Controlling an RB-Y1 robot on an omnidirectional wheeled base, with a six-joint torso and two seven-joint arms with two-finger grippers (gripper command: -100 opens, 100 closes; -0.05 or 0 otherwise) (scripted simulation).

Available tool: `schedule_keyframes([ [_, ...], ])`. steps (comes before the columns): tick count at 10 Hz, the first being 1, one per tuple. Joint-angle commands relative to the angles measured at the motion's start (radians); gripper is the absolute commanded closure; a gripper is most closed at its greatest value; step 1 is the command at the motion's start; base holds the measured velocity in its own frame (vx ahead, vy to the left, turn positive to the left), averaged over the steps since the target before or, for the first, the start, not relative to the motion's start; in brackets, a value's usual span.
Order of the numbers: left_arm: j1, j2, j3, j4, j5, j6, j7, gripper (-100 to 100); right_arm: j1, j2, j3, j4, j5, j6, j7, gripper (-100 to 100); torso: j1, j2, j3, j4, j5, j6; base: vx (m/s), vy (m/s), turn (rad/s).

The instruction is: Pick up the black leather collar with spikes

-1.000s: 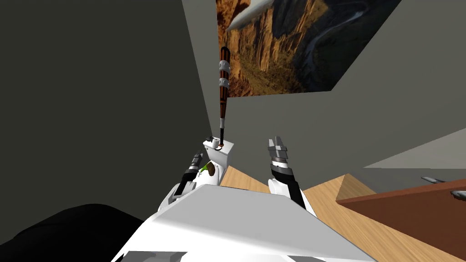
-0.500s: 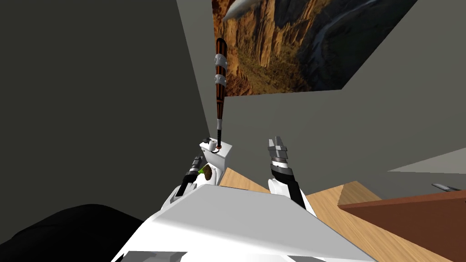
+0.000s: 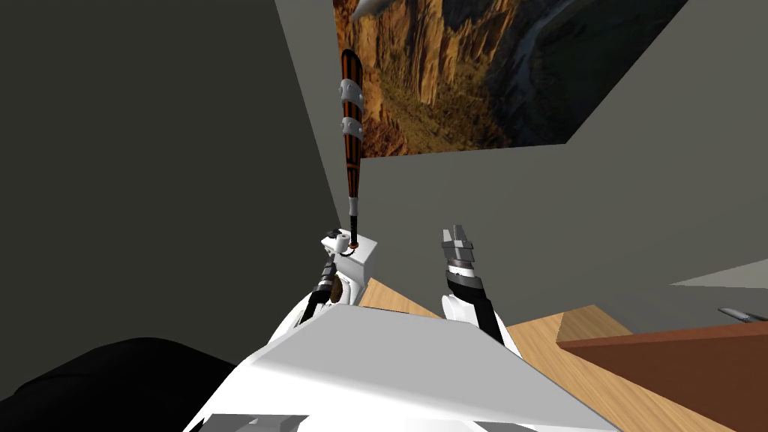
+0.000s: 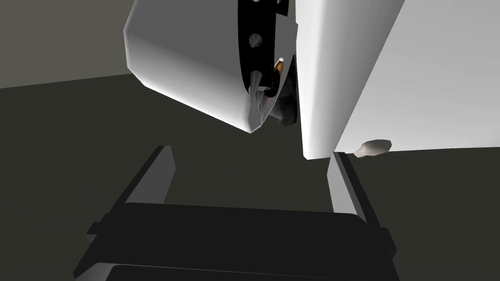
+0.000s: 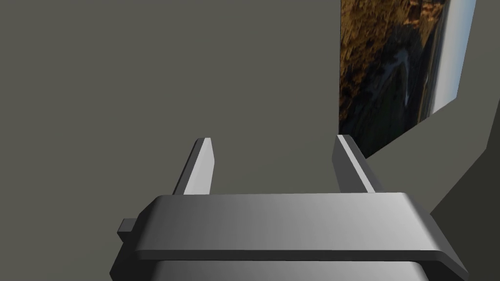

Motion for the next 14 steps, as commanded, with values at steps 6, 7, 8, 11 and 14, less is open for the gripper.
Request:
schedule_keyframes([
  [6,-0.013,-0.145,-0.001,0.027,0.003,-0.007,-0.014,-100,0.000,0.000,0.000,0.000,0.000,0.000,0.000,0,0.004,0.004,0.002,0.001,0.001,0.000,0.034,-0.035,-0.008],
  [7,-0.013,-0.147,-0.001,0.026,0.003,-0.006,-0.013,0,0.000,0.000,0.000,0.000,0.000,0.000,0.000,0,0.005,0.004,0.003,0.001,0.001,0.000,0.000,0.000,0.000],
  [8,-0.044,-0.145,0.009,0.040,0.005,0.009,-0.019,-100,0.000,0.000,0.000,0.000,0.000,0.000,0.000,0,0.005,0.005,0.003,0.001,0.001,0.000,0.006,0.007,0.011],
  [11,-0.078,-0.147,0.020,0.058,0.006,0.020,-0.027,-100,0.000,0.000,0.000,0.000,0.000,0.000,0.000,0,0.007,0.004,0.002,0.001,0.001,0.000,0.008,0.019,0.007],
  [14,-0.081,-0.147,0.020,0.055,0.005,0.020,-0.029,100,0.000,0.000,0.000,0.000,0.000,0.000,0.000,0,0.009,0.001,0.000,-0.001,0.004,0.001,-0.002,-0.001,0.000],
])
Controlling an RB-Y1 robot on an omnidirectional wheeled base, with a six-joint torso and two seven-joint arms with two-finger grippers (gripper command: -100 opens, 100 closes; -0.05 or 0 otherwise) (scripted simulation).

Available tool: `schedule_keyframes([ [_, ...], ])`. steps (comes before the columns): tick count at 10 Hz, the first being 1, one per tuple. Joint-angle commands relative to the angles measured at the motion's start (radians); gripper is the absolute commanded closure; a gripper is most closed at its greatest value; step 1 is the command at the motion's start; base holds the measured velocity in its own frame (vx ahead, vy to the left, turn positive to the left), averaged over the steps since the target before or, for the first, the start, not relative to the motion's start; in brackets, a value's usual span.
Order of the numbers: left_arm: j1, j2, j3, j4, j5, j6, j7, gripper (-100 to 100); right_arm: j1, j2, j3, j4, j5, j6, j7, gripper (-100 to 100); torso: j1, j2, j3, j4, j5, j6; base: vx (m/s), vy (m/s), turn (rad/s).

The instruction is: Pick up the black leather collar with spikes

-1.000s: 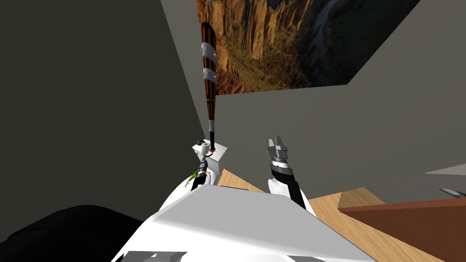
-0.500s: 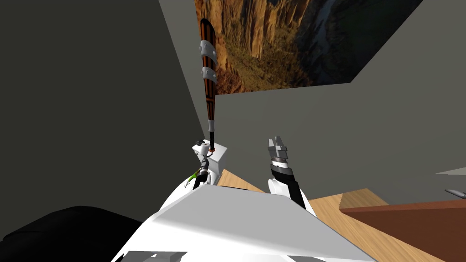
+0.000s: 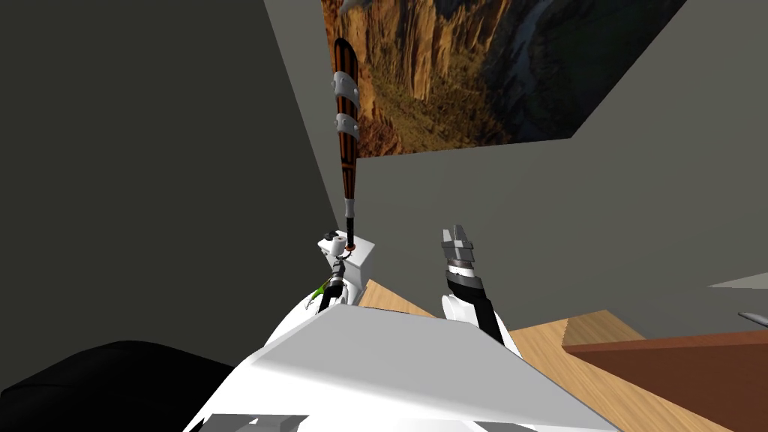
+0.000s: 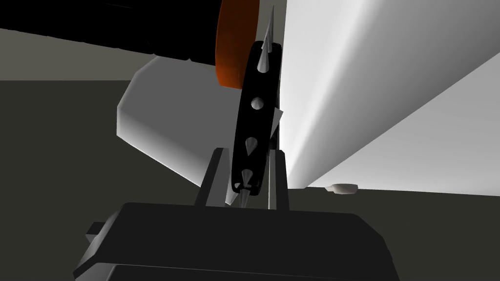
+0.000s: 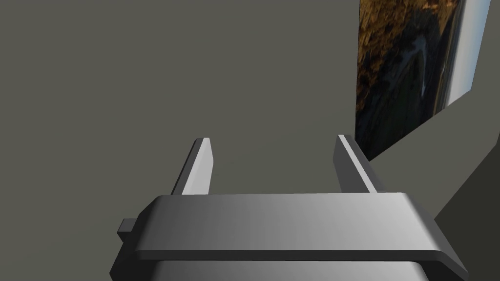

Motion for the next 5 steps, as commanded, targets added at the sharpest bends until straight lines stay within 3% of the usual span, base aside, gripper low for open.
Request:
schedule_keyframes([
  [1,0.000,0.000,0.000,0.000,0.000,0.000,0.000,100,0.000,0.000,0.000,0.000,0.000,0.000,0.000,0,0.000,0.000,0.000,0.000,0.000,0.000,0.000,0.000,0.000],
  [2,0.001,0.000,0.000,0.001,0.000,0.001,0.000,100,0.000,0.000,0.000,0.000,0.000,0.000,0.000,0,0.000,0.000,0.000,0.000,0.000,0.000,0.000,0.000,0.000],
  [3,0.001,0.000,0.000,0.001,0.000,0.001,0.000,0,0.000,0.000,0.000,0.000,0.000,0.000,0.000,0,0.000,0.000,0.000,0.001,0.000,0.000,0.000,0.000,0.000],
  [4,0.036,0.001,-0.011,-0.017,0.000,-0.012,0.010,100,0.000,0.000,0.000,0.000,0.000,0.000,0.000,0,0.000,0.000,0.000,0.001,0.000,0.000,0.003,-0.008,-0.028],
  [5,0.044,0.001,-0.014,-0.020,0.000,-0.016,0.012,100,0.000,0.000,0.000,0.000,0.000,0.000,0.000,0,-0.001,0.002,0.001,0.000,0.000,0.000,0.007,-0.012,-0.016],
])
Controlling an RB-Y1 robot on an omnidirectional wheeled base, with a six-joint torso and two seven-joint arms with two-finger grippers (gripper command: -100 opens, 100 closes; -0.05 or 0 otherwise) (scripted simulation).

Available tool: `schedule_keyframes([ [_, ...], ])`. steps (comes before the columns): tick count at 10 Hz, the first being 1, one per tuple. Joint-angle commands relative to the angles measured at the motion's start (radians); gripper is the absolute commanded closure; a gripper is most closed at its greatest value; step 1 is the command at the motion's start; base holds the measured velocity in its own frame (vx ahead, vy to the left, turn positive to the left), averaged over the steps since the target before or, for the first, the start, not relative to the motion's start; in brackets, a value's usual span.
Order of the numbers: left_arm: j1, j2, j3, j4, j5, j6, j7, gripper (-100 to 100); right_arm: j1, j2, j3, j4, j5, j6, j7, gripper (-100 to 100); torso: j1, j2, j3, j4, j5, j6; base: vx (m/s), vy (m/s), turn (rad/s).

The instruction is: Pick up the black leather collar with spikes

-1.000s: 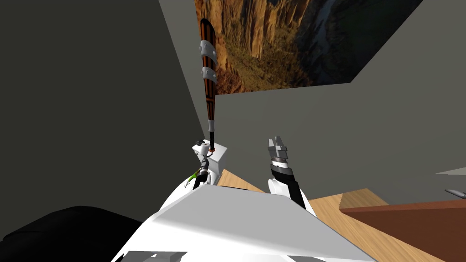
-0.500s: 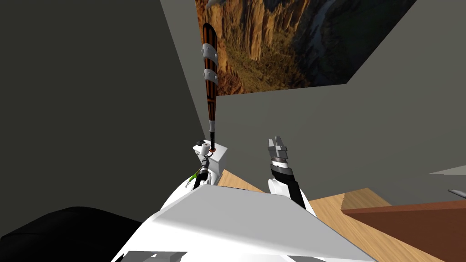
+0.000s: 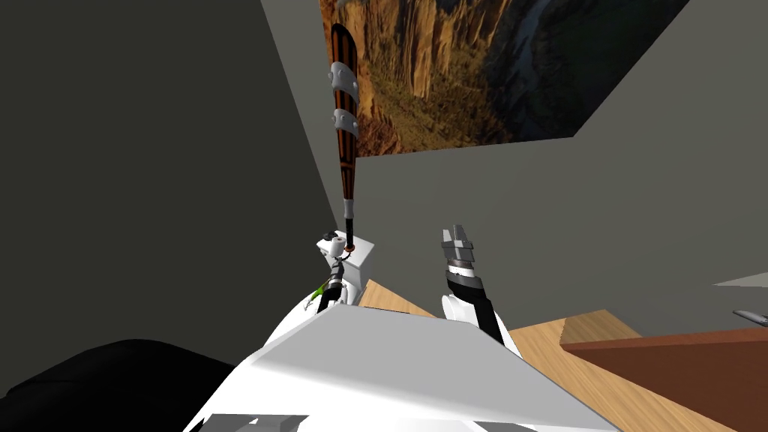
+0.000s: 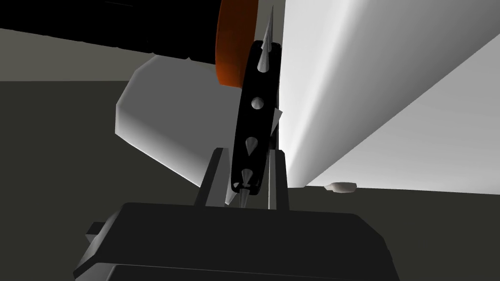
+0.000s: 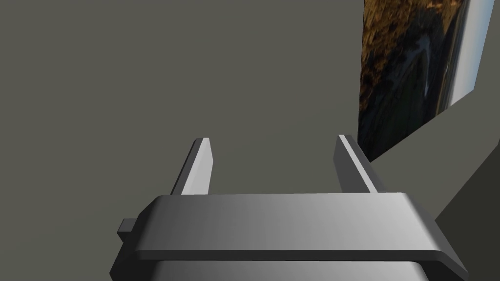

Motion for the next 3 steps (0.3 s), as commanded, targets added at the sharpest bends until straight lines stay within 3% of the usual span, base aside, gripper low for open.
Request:
schedule_keyframes([
  [1,0.035,-0.005,-0.012,-0.010,-0.002,-0.016,0.007,100,0.000,0.000,0.000,0.000,0.000,0.000,0.000,0,0.000,0.000,0.000,0.000,0.000,0.000,-0.002,-0.010,-0.001],
  [2,0.014,-0.002,-0.005,-0.004,-0.001,-0.014,0.002,100,0.000,0.000,0.000,0.000,0.000,0.000,0.000,0,-0.001,0.003,0.001,-0.002,0.002,0.000,0.000,0.000,0.000],
  [3,0.016,-0.003,-0.005,-0.004,-0.002,-0.017,0.002,0,0.000,0.000,0.000,0.000,0.000,0.000,0.000,0,-0.001,0.004,0.001,-0.002,0.003,0.000,0.000,0.000,0.000],
])
